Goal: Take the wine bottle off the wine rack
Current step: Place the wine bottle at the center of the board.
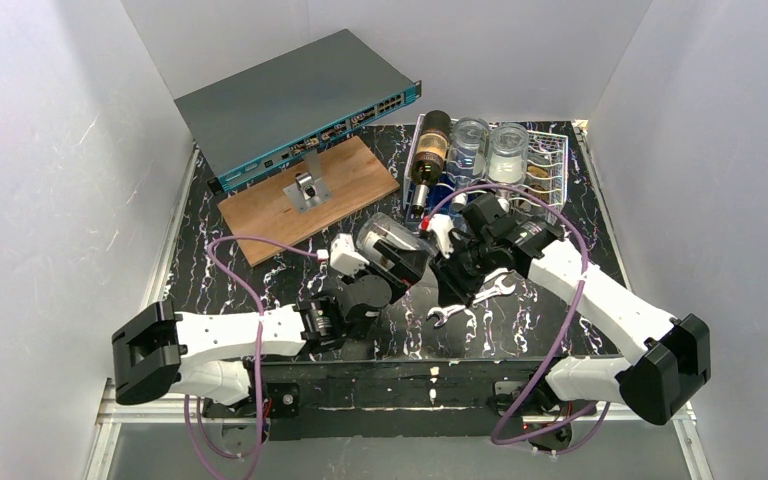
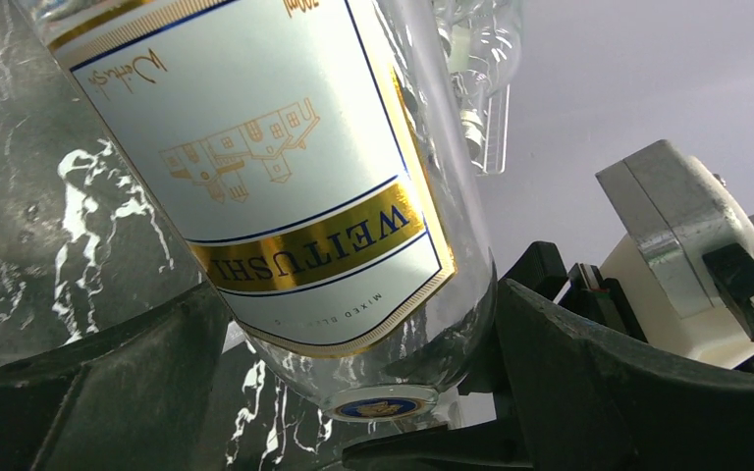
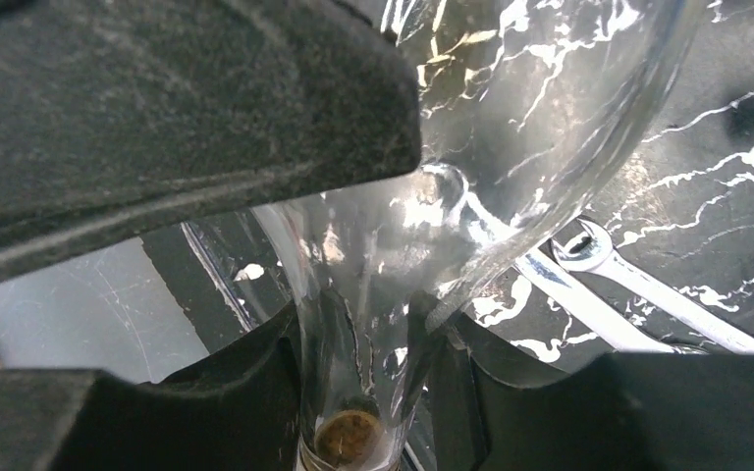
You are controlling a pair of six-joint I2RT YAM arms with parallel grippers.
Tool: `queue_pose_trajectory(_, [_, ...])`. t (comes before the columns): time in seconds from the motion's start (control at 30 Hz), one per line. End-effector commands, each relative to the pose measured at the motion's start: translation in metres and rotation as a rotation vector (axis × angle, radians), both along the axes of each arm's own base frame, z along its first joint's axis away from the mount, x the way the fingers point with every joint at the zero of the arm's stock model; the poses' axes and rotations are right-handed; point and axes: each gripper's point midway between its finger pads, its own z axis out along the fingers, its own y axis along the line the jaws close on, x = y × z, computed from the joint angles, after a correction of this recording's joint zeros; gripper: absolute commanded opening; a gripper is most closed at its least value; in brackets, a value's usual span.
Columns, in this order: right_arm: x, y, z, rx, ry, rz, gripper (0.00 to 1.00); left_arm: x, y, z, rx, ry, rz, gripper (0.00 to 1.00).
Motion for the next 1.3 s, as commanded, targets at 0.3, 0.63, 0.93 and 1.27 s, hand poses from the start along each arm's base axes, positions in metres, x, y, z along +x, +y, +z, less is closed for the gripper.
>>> queue_pose_trajectory(0.3, [-0.025, 0.069, 0.021, 0.242, -0.105, 0.312, 0.01, -0.043, -0.011, 0.019, -0.242, 0.025, -0.085, 0.99])
queue_pose_trajectory(0.63, [-0.023, 0.061, -0.009, 0.149, -0.108, 0.277, 0.01, -0.045, -0.011, -0.018, -0.259, 0.12, -0.056, 0.99])
queue_pose_trajectory(0.93, [-0.016, 0.051, -0.031, 0.057, -0.132, 0.245, 0.01, -0.049, -0.009, -0.049, -0.255, 0.194, -0.035, 0.99])
queue_pose_trajectory(1.27, [-0.007, 0.04, -0.042, -0.017, -0.166, 0.218, 0.01, -0.057, 0.0, -0.073, -0.255, 0.256, -0.035, 0.99])
